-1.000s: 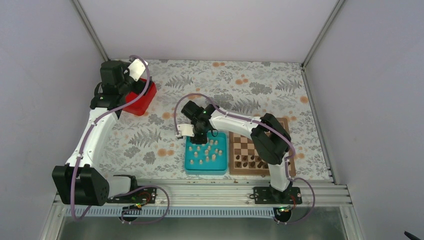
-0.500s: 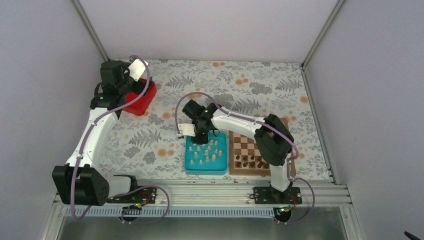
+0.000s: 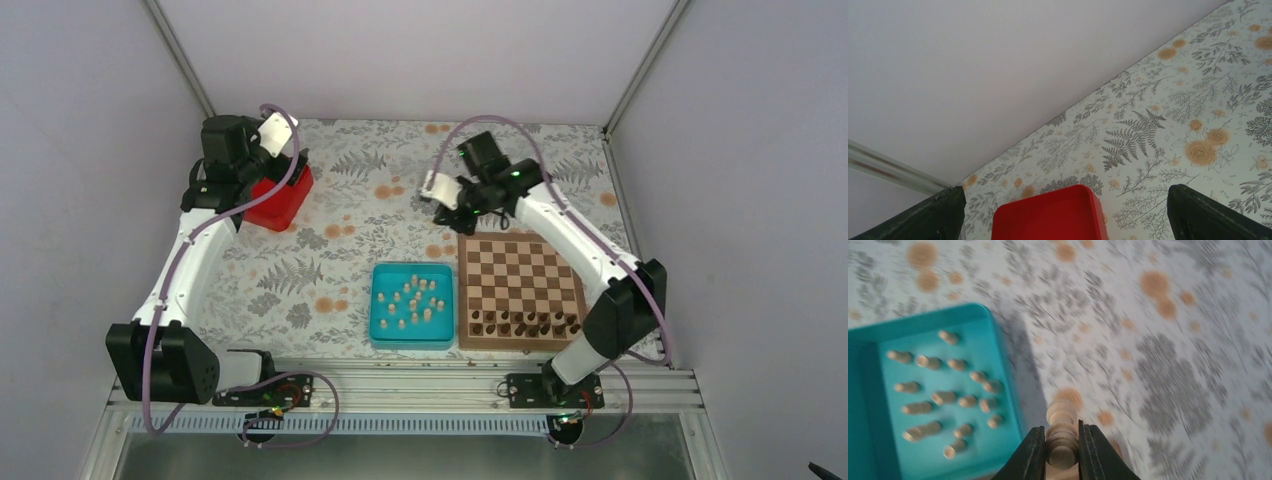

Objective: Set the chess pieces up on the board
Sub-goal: Place the chess piece on the chessboard.

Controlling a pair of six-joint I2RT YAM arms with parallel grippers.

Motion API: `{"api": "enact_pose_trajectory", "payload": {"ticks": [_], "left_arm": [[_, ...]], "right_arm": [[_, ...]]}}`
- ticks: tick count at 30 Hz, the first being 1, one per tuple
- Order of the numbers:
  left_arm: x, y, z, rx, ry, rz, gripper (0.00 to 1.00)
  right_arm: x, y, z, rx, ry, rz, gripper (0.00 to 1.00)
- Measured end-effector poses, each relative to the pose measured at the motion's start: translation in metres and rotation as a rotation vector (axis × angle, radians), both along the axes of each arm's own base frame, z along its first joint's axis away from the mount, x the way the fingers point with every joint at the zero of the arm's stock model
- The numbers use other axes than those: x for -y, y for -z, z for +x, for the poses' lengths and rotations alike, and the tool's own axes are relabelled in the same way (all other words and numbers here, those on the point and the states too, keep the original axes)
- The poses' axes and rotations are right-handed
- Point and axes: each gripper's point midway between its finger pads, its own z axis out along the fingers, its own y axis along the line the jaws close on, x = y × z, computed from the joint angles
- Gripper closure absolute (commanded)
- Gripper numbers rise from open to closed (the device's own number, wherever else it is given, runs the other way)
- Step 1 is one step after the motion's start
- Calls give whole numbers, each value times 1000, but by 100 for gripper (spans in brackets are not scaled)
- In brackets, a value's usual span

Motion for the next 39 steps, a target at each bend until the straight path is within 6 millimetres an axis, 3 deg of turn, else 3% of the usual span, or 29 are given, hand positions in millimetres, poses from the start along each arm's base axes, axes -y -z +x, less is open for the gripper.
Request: {"api": "enact_pose_trajectory", "payload": {"ticks": [3,8,11,16,31,39], "left_arm": [[2,0,3,-4,9,-7,0],[3,6,7,-22,14,-14,0],[4,7,8,-25,16,-15,0],[4,7,8,-25,17,-16,0],[5,8,8,-27,20,-17,0],[5,8,8,-26,20,-16,0]], "right_arm": [[42,0,19,1,100,-9,94],[113,22,42,-39,255,-54,94],[155,43,45,-83,335,-92,94],[202,71,41,-133,419,-155,94],[239,116,37,-207,455,-320,94],[240,119,38,-208,456,-320,96]]}}
